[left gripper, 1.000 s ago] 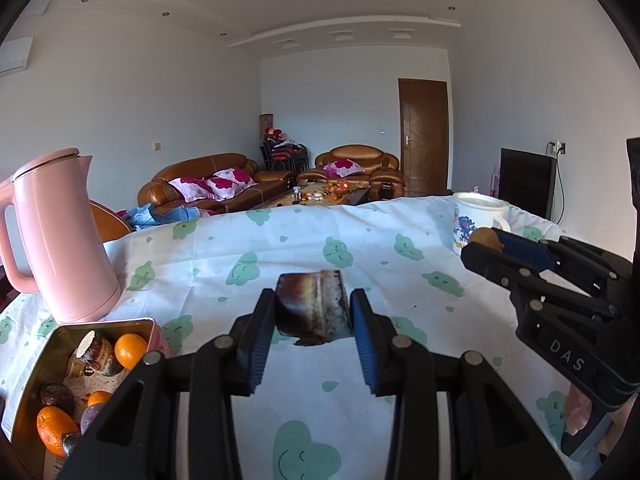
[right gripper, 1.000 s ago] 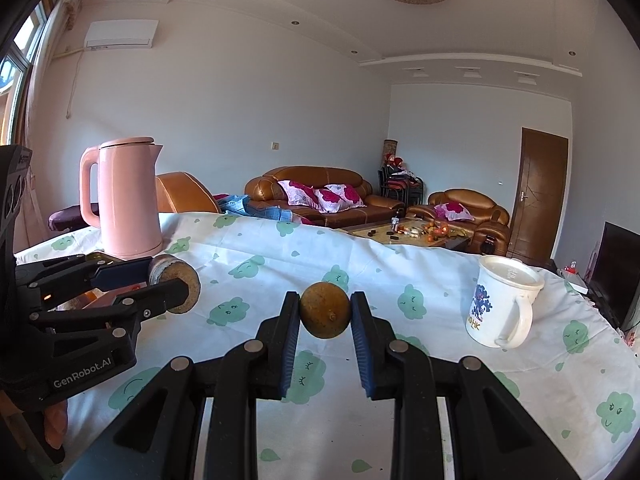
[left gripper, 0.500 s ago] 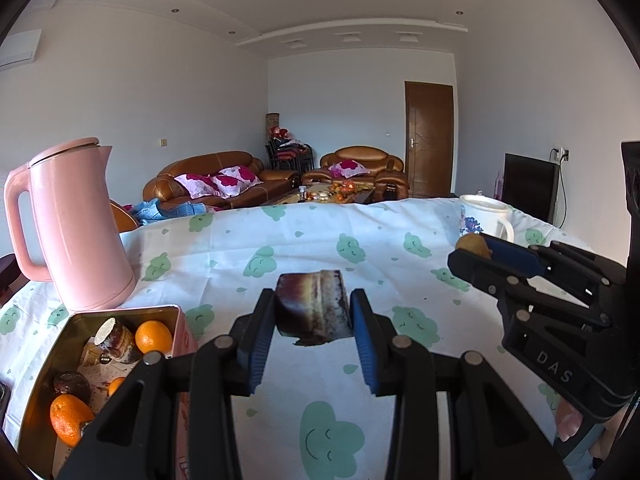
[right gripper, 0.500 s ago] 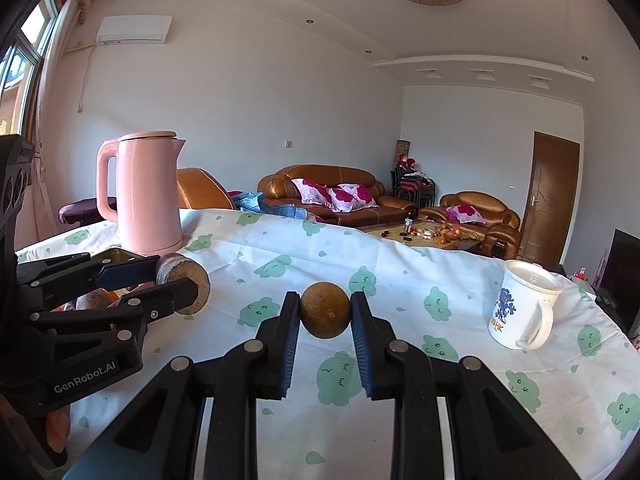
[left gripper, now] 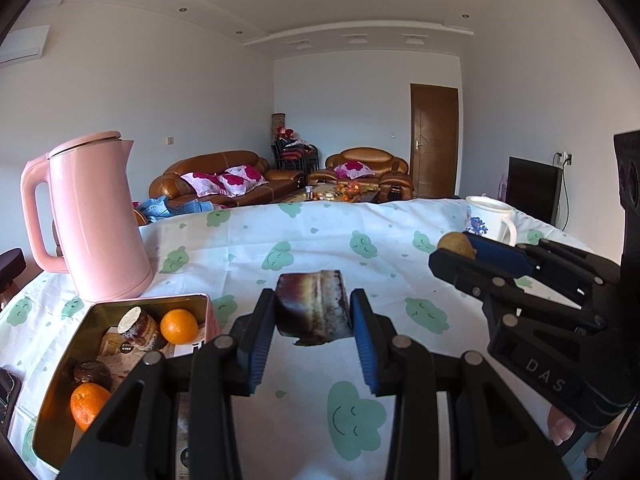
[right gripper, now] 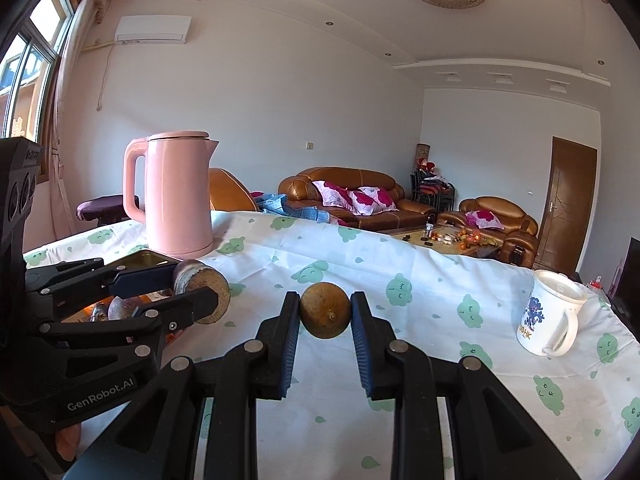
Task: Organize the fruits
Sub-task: 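Carry the brown fruit and sugarcane piece over the tin box with both grippers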
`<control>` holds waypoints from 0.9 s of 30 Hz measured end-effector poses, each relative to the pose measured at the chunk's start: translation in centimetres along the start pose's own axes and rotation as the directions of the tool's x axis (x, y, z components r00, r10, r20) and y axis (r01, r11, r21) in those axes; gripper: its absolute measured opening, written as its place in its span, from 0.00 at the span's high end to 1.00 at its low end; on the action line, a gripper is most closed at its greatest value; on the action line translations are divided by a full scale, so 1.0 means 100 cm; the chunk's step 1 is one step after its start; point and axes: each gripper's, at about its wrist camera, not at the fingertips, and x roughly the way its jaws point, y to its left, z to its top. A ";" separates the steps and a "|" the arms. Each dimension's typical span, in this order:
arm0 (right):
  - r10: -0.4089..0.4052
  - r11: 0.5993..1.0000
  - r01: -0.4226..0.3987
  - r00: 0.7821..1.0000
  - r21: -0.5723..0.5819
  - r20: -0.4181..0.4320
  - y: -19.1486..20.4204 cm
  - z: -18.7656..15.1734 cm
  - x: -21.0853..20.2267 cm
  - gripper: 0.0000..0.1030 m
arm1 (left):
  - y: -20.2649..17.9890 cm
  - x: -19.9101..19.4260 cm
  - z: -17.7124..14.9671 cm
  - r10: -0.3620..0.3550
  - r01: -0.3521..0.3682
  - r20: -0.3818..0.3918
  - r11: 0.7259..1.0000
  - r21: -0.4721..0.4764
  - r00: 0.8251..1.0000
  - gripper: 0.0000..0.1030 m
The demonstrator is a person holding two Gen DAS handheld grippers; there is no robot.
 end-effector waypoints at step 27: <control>0.145 0.987 -0.143 0.989 -0.075 0.031 0.072 0.021 -0.001 0.74 | 0.059 -0.054 -0.003 0.103 -0.101 0.035 0.993 -0.059 0.994 0.62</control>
